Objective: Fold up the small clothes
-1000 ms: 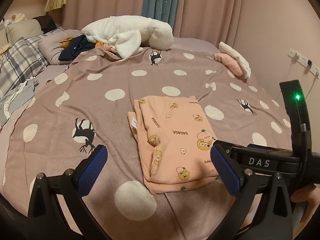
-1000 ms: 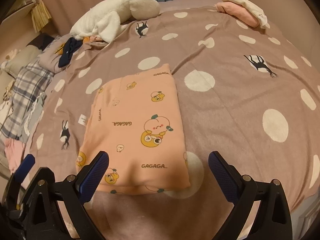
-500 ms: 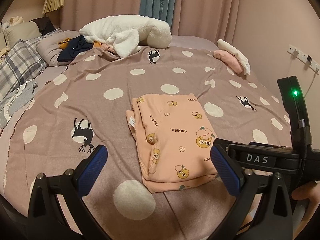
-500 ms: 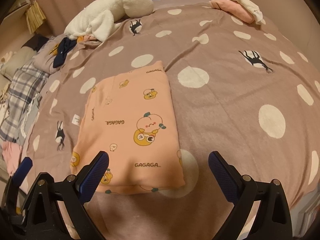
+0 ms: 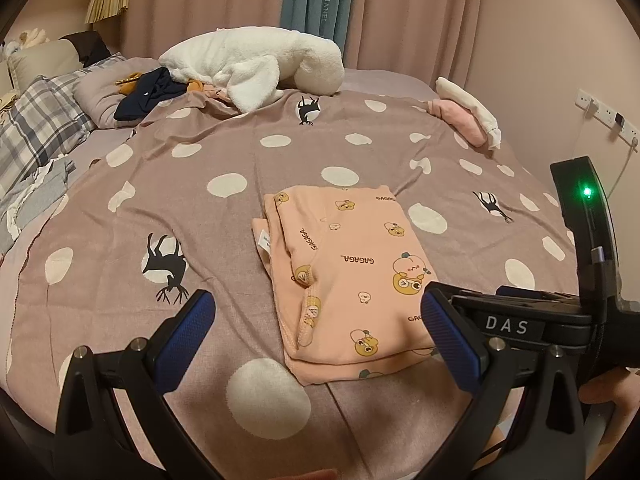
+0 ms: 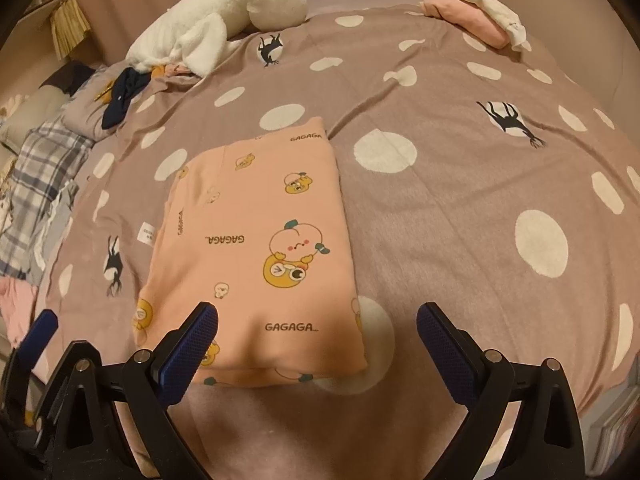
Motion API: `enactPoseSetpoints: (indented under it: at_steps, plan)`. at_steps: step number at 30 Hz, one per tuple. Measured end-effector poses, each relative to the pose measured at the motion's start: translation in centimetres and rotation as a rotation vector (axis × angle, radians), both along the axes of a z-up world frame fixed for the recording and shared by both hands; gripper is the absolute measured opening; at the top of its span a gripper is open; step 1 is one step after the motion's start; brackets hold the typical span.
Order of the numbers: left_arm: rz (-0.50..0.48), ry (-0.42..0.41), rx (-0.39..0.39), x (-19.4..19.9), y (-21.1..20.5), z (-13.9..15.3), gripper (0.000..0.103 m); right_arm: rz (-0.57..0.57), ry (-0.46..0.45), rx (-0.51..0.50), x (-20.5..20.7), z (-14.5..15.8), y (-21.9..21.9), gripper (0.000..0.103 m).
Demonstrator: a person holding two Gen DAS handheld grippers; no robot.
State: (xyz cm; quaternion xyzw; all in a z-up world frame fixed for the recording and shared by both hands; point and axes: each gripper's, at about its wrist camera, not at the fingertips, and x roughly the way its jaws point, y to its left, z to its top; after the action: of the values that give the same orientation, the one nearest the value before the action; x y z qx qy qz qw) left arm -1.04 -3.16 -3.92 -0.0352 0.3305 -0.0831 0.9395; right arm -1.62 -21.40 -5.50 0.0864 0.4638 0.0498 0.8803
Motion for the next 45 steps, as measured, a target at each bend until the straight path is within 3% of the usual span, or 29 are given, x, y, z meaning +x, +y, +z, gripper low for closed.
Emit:
enactPoseSetpoints:
  at_steps: [45]
  plan:
    - [-0.004, 0.018, 0.009, 0.3, 0.1, -0.7, 0.103, 0.006, 0.024, -0.076, 0.1, -0.5, 1.1, 0.099]
